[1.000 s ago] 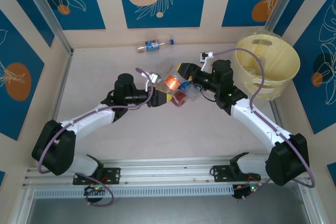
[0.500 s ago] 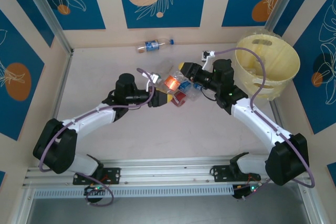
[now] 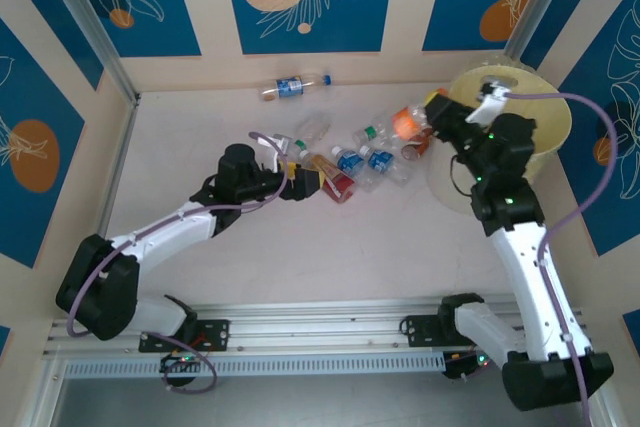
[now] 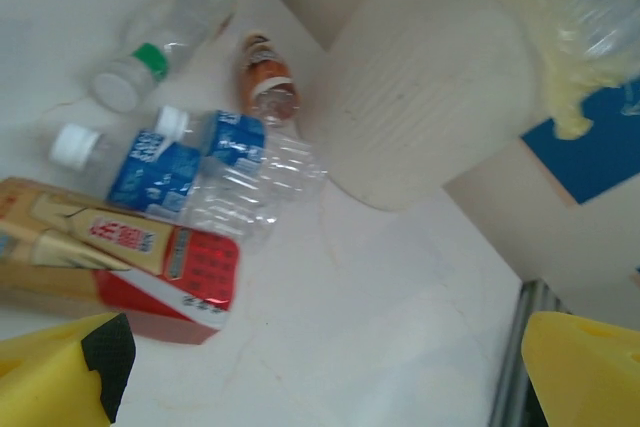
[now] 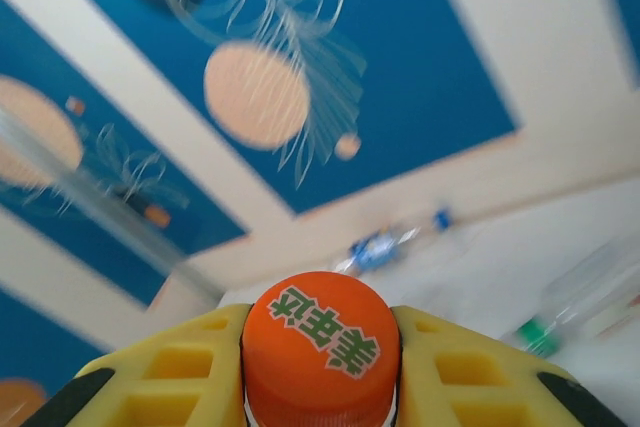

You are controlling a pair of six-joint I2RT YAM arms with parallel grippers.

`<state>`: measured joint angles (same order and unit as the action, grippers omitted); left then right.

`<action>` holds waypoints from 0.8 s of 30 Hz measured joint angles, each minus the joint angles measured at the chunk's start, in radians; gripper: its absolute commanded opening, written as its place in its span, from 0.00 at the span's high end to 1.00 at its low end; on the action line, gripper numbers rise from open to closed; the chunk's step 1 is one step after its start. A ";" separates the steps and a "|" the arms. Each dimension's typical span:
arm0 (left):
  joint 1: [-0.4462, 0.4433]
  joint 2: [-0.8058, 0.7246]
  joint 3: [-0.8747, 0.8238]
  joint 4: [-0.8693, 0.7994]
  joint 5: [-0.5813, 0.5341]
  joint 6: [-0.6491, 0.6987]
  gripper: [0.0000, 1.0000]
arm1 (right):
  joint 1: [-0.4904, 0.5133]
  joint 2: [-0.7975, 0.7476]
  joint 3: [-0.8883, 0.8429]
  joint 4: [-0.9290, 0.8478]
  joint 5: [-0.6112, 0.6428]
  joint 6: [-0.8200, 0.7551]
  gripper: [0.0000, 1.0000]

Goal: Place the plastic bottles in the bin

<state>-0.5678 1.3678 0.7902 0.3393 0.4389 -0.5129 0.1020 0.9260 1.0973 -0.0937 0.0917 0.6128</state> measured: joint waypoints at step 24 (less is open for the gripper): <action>0.000 0.001 -0.020 -0.019 -0.097 0.000 0.00 | -0.330 0.169 0.087 -0.077 0.325 -0.287 0.97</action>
<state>-0.5678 1.3689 0.7704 0.3202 0.3416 -0.5129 -0.2279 1.0950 1.1839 -0.1711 0.4164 0.3256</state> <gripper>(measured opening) 0.998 0.305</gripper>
